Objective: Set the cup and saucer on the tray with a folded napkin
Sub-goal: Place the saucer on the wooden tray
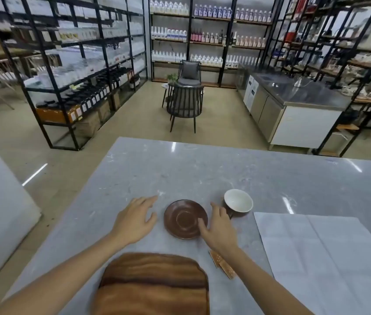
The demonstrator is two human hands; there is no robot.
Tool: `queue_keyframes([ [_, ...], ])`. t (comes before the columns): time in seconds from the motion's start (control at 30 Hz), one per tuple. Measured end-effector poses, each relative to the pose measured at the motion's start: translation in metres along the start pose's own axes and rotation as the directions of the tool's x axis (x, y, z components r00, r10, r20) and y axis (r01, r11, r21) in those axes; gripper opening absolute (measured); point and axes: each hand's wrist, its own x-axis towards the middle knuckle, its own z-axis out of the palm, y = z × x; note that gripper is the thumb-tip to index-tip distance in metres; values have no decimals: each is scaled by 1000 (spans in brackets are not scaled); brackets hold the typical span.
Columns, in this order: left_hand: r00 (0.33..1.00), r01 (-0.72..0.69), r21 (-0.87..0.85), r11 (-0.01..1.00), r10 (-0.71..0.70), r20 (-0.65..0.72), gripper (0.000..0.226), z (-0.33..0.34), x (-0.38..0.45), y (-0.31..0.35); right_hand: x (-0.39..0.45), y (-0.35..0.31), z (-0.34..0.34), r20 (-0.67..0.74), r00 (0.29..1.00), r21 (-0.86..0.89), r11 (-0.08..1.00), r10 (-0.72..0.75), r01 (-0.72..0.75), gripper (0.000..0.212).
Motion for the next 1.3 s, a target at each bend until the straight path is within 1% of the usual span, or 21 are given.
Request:
queue_keyframes([
  [0.07, 996, 42, -36, 998, -39, 77, 56, 14, 4, 1, 6, 7, 7, 76, 997, -13, 1000, 24, -23, 71],
  [0.17, 988, 84, -50, 995, -77, 136, 58, 40, 8, -2, 12, 20, 19, 158, 987, 19, 999, 38, -41, 68],
  [0.23, 982, 113, -59, 992, -103, 157, 59, 51, 13, -3, 15, 23, 25, 181, 983, 78, 996, 16, -31, 65],
  [0.37, 971, 115, -102, 988, -90, 220, 60, 71, 19, -4, 20, 28, 31, 195, 981, 148, 989, -14, -15, 64],
  [0.6, 968, 142, -151, 978, -106, 227, 64, 89, 25, -3, 27, 40, 41, 198, 979, 217, 976, -58, 14, 69],
  [0.83, 976, 142, -160, 977, -111, 187, 66, 93, 26, -1, 32, 44, 43, 180, 980, 276, 961, -81, 29, 71],
  [0.9, 979, 145, -137, 980, -122, 166, 66, 90, 25, 2, 33, 42, 40, 185, 979, 264, 964, -90, 39, 72],
  [0.97, 973, 129, -145, 981, -98, 210, 67, 87, 12, 4, 15, 39, 38, 191, 979, 260, 965, -74, 22, 72],
  [1.03, 973, 143, -145, 979, -112, 202, 67, 88, 8, 5, 13, 39, 39, 197, 978, 255, 967, -71, 18, 73],
  [1.13, 977, 150, -173, 973, -119, 174, 67, 84, 7, 6, 14, 37, 35, 181, 979, 241, 969, -94, 48, 74],
  [1.3, 985, 157, -252, 955, -134, 104, 66, 68, -14, 12, -9, 27, 25, 132, 984, 239, 967, -121, 87, 73],
])
